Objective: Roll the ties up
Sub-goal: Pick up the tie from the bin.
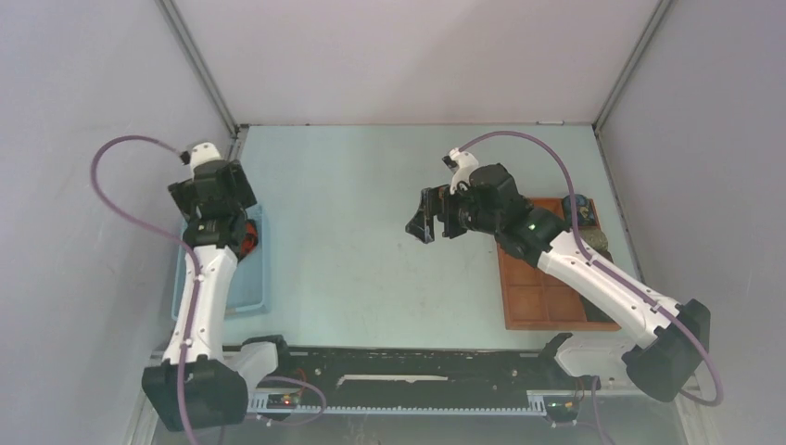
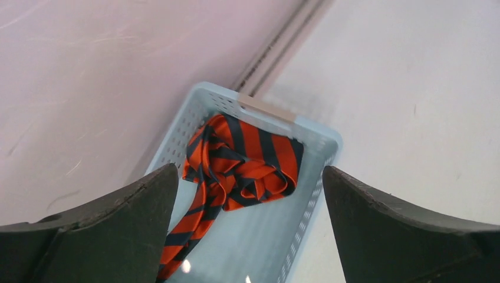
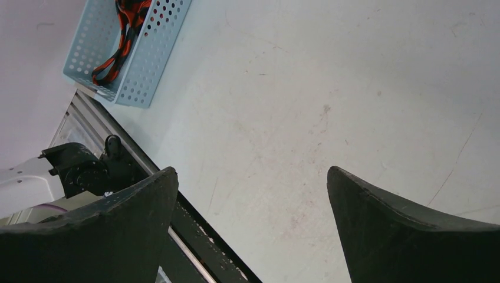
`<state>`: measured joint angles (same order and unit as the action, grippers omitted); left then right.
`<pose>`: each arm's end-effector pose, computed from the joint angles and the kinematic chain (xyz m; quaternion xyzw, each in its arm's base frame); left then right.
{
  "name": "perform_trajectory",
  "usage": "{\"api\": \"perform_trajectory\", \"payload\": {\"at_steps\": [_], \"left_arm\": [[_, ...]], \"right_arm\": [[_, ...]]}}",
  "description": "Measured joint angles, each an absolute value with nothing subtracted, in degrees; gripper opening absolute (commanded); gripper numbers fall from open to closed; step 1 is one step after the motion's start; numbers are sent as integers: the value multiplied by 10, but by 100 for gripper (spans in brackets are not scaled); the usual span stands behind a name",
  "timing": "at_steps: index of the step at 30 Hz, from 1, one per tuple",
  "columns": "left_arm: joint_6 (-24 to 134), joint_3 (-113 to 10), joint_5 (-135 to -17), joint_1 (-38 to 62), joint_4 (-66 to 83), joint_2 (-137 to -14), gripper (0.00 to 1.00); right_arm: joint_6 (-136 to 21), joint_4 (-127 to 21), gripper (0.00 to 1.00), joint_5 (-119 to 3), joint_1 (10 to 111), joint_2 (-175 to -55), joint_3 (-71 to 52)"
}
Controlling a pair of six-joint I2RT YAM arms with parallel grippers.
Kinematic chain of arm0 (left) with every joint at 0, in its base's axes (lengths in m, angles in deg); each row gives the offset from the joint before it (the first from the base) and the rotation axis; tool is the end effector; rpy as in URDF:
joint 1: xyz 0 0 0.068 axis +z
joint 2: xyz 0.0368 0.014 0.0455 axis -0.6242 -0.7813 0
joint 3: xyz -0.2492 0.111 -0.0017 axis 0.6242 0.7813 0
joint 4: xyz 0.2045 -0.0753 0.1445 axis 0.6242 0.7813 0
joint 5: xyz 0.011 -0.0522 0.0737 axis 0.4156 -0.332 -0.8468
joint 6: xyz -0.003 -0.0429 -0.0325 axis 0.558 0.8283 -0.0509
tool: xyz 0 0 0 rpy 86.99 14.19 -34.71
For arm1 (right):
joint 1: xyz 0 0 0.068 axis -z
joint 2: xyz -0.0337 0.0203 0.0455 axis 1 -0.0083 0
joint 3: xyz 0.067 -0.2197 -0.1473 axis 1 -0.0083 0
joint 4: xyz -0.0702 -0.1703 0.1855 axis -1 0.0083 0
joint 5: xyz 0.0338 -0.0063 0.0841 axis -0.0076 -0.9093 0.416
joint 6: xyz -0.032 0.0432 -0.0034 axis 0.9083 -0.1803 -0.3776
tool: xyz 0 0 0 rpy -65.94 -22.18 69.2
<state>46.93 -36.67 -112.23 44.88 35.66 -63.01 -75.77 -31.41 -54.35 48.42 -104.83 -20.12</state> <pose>0.2364 0.0425 0.3331 -0.1885 0.8275 0.2204 0.4807 0.2062 0.1890 0.3455 -0.1688 0.8383 0.3488 0.3835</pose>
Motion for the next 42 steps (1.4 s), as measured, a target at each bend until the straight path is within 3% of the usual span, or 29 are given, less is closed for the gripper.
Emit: {"api": "perform_trajectory", "payload": {"at_steps": [6,13,25,34,38,42], "left_arm": [[557,-367,-1140,501,355,-603,97],[634,-369,-1092,613,420,-730,94],[661,-409,-1048,630,461,-904,83],[663,-413,-1036,668,454,-924,72],[662,-413,-1036,675,443,-933,58],[661,-413,-1037,682,430,-953,34]], "right_arm": [[-757,-317,100,-548,484,-1048,-204],[-758,-313,100,-548,484,-1048,-204],[-758,-307,100,-548,480,-1048,-204],[-763,-299,99,-538,475,-1053,-204],[-767,-300,99,-526,473,-1061,-204],[-770,-300,99,-517,472,-1062,-205]]}}
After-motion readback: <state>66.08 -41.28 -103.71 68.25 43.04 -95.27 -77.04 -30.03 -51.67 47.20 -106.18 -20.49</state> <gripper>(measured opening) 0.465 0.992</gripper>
